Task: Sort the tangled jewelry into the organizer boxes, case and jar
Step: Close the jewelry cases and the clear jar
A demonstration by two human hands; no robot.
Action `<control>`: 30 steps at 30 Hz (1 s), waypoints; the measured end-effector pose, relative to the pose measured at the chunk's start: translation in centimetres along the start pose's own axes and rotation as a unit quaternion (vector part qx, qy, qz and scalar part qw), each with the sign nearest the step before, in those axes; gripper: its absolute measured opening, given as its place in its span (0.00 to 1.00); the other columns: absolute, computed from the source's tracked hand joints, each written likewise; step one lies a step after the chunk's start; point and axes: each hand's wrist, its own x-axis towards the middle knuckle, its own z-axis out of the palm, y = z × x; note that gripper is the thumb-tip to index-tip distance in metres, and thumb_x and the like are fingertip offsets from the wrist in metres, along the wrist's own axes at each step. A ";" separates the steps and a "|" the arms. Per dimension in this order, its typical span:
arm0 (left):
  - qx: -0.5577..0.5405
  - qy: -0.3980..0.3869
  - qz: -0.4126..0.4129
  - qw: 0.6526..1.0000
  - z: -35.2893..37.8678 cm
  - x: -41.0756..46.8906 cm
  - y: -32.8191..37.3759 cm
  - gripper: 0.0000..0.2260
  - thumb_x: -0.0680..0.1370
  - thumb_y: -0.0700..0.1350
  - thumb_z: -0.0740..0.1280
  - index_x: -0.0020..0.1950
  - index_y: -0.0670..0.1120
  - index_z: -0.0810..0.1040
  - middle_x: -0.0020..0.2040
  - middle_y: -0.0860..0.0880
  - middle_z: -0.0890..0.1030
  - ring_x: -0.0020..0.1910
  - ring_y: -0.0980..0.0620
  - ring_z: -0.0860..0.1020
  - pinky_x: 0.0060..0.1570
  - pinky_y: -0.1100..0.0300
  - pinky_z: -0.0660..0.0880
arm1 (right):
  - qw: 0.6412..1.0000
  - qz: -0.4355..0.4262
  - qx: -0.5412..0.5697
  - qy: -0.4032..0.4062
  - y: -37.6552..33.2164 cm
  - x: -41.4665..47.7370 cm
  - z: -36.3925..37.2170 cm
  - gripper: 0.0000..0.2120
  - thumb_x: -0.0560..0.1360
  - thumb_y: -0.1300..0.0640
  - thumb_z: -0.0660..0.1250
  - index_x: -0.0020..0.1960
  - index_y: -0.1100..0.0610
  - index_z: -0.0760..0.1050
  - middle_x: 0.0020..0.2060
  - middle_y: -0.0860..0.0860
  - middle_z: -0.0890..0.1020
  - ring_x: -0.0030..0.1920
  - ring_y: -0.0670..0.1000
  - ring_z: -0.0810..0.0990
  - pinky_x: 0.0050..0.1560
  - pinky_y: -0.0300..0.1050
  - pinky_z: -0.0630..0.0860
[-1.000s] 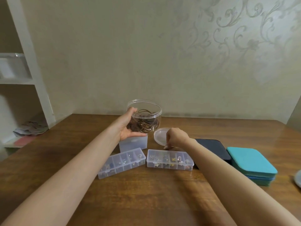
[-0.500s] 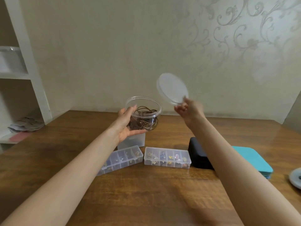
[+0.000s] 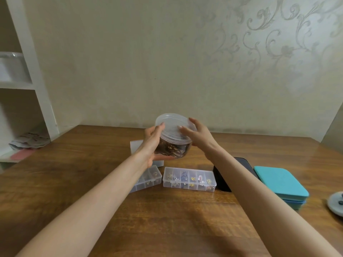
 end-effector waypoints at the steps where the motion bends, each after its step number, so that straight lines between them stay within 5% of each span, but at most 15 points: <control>1: 0.008 0.006 -0.001 1.000 0.1 0.0 -0.1 0.23 0.76 0.60 0.63 0.66 0.52 0.62 0.63 0.41 0.69 0.53 0.41 0.76 0.37 0.45 0.81 | 0.998 -0.023 -0.056 -0.016 -0.1 -0.1 0.0 0.40 0.71 0.40 0.69 0.76 0.53 0.58 0.72 0.55 0.63 0.69 0.56 0.66 0.64 0.50 0.70; 4: 0.051 -0.006 0.002 0.999 0.2 0.2 -0.9 0.26 0.74 0.63 0.63 0.67 0.52 0.63 0.63 0.41 0.69 0.55 0.41 0.75 0.42 0.45 0.81 | 0.975 -0.041 -0.196 -0.091 -1.1 -0.3 -0.3 0.52 0.61 0.31 0.68 0.77 0.50 0.53 0.74 0.54 0.55 0.73 0.59 0.55 0.72 0.61 0.59; 6: 0.075 -0.050 -0.011 0.996 -0.3 0.6 -1.5 0.35 0.68 0.71 0.64 0.69 0.56 0.62 0.67 0.41 0.68 0.60 0.39 0.73 0.54 0.41 0.76 | 0.957 -0.036 -0.260 -0.120 -1.9 -0.3 -1.0 0.50 0.64 0.33 0.70 0.78 0.47 0.50 0.73 0.54 0.55 0.73 0.60 0.53 0.72 0.61 0.56; 8: 0.030 -0.111 -0.043 0.992 -0.8 0.3 -1.8 0.36 0.67 0.73 0.61 0.70 0.57 0.62 0.66 0.39 0.71 0.58 0.37 0.77 0.52 0.41 0.78 | 0.944 -0.029 -0.290 -0.155 -2.7 -0.4 -2.0 0.48 0.65 0.35 0.70 0.77 0.44 0.49 0.73 0.54 0.55 0.73 0.60 0.53 0.71 0.62 0.56; 12: -0.092 -0.206 -0.084 0.971 -1.3 -0.1 -2.4 0.33 0.75 0.69 0.53 0.70 0.48 0.69 0.64 0.36 0.74 0.59 0.37 0.77 0.53 0.41 0.77 | 0.938 -0.058 -0.293 -0.176 -3.7 -0.8 -2.7 0.45 0.66 0.36 0.70 0.77 0.41 0.52 0.72 0.53 0.58 0.72 0.59 0.55 0.70 0.61 0.58; 16: -0.244 -0.277 -0.126 0.921 -0.6 -0.6 -3.1 0.32 0.74 0.66 0.60 0.66 0.42 0.71 0.65 0.32 0.70 0.63 0.29 0.70 0.55 0.26 0.66 | 0.934 -0.072 -0.302 -0.176 -3.4 -1.1 -2.6 0.45 0.67 0.34 0.70 0.76 0.39 0.51 0.72 0.52 0.57 0.73 0.59 0.53 0.71 0.62 0.56; 22: -0.266 -0.266 -0.151 0.914 -0.2 -0.6 -3.2 0.33 0.67 0.59 0.70 0.65 0.41 0.70 0.64 0.30 0.70 0.60 0.28 0.72 0.52 0.27 0.69 | 0.915 -0.044 -0.327 -0.233 -2.8 -1.3 -3.7 0.54 0.63 0.35 0.74 0.76 0.37 0.41 0.75 0.48 0.50 0.75 0.58 0.48 0.72 0.64 0.54; 26: -0.273 -0.280 -0.107 0.914 0.5 -0.5 -3.8 0.38 0.61 0.62 0.75 0.65 0.44 0.74 0.65 0.32 0.73 0.62 0.30 0.72 0.53 0.26 0.68 | 0.946 -0.069 -0.246 -0.198 -1.8 -1.9 -3.5 0.54 0.57 0.31 0.72 0.75 0.34 0.46 0.74 0.50 0.55 0.74 0.58 0.52 0.72 0.65 0.56; 30: -0.289 -0.283 -0.089 0.910 1.1 -1.0 -4.4 0.34 0.69 0.66 0.66 0.67 0.45 0.73 0.64 0.33 0.74 0.62 0.30 0.72 0.57 0.25 0.65 | 0.953 -0.073 -0.177 -0.236 -1.3 -2.6 -4.0 0.50 0.56 0.32 0.70 0.73 0.30 0.48 0.74 0.46 0.55 0.75 0.54 0.53 0.72 0.64 0.56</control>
